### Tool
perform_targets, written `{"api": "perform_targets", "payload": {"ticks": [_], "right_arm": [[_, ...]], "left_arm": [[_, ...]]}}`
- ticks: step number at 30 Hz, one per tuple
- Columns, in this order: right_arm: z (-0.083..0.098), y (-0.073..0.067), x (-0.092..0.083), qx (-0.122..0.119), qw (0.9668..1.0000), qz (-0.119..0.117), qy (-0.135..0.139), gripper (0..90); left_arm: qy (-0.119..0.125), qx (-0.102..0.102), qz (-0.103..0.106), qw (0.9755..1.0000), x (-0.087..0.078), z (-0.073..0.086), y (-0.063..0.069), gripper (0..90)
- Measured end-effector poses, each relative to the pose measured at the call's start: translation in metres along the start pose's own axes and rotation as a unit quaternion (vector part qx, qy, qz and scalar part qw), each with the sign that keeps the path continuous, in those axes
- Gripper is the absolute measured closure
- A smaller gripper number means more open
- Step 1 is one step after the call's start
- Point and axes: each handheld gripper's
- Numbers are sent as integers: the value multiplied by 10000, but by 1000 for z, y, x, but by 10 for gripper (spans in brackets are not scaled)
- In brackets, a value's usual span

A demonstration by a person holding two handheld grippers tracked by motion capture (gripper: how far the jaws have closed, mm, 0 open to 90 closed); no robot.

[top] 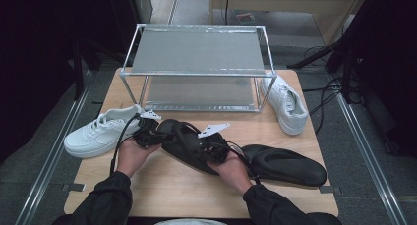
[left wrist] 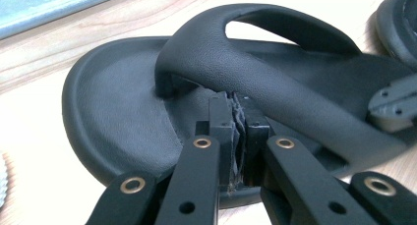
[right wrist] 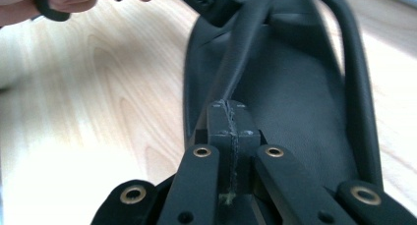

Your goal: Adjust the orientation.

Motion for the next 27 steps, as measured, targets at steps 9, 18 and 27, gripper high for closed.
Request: {"api": "perform_targets", "payload": {"ticks": [9, 18, 27], "right_arm": [[1, -10, 2, -31, 10000, -61, -17, 900], [0, -16, 6, 33, 10000, -59, 66, 900], [-1, -16, 6, 170, 9998, -60, 35, 900]], "left_arm": [[56, -88, 83, 9999, 7, -4, 3, 879], [76, -154, 212, 9996, 14, -8, 5, 876], [48, -69, 255, 9996, 21, -14, 10, 876]]}}
Point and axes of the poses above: each handheld gripper's, and its own axes: x roughly forward along the jaws, z roughly out of its underside, y roughly to its right, and after that the axes turned 12 degrees about -x, right-handed
